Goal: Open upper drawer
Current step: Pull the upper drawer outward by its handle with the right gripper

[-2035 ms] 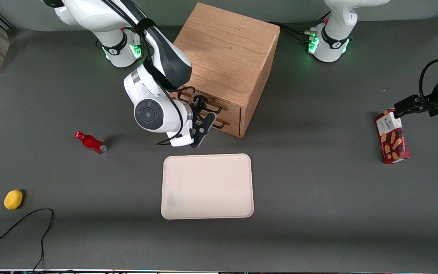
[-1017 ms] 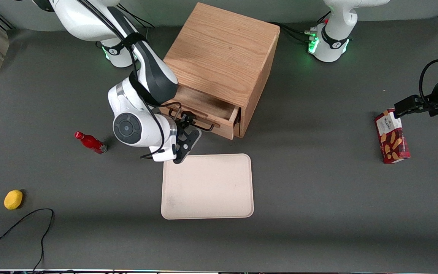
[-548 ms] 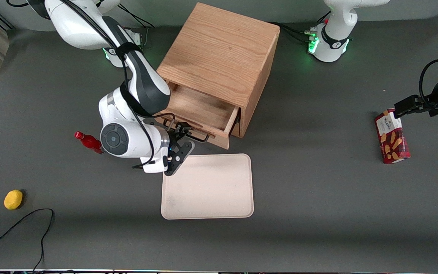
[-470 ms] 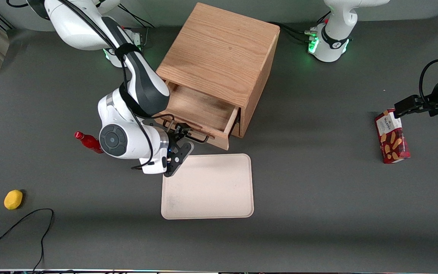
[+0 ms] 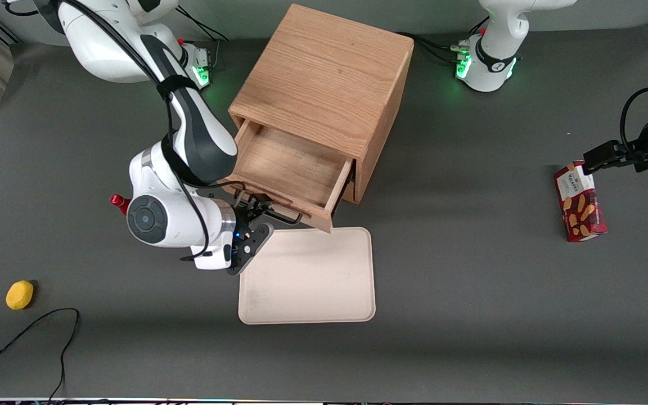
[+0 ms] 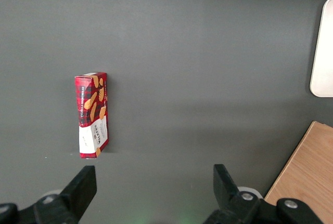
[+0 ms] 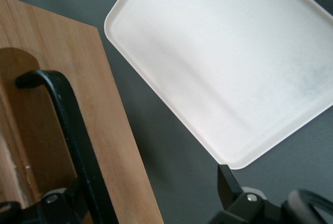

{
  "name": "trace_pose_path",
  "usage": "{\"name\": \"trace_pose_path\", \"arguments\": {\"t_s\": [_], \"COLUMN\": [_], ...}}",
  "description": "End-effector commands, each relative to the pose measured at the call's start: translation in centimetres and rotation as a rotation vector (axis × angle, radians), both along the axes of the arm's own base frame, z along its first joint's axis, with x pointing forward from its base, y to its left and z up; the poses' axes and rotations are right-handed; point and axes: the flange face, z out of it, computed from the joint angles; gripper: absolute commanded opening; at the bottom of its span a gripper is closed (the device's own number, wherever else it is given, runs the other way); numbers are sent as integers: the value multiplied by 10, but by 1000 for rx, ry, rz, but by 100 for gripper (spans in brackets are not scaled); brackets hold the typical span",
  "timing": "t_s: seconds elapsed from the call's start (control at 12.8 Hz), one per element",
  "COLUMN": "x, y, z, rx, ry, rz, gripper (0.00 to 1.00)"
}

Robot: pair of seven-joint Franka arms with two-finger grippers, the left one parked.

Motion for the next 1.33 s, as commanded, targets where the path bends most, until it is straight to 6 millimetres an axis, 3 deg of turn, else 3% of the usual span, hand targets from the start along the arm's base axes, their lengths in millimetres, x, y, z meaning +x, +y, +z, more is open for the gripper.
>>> {"name": "trace_pose_path", "arguments": {"t_s": [0.0,0.7,1.25], "x": [16,37,54], "y": [-8,-34,-52], "z": [0,-2,12], "rx": [-2,13,30], "ry": [-24,-54,-97], "rz": [27,33,1], "gripper": [100,100,100]}}
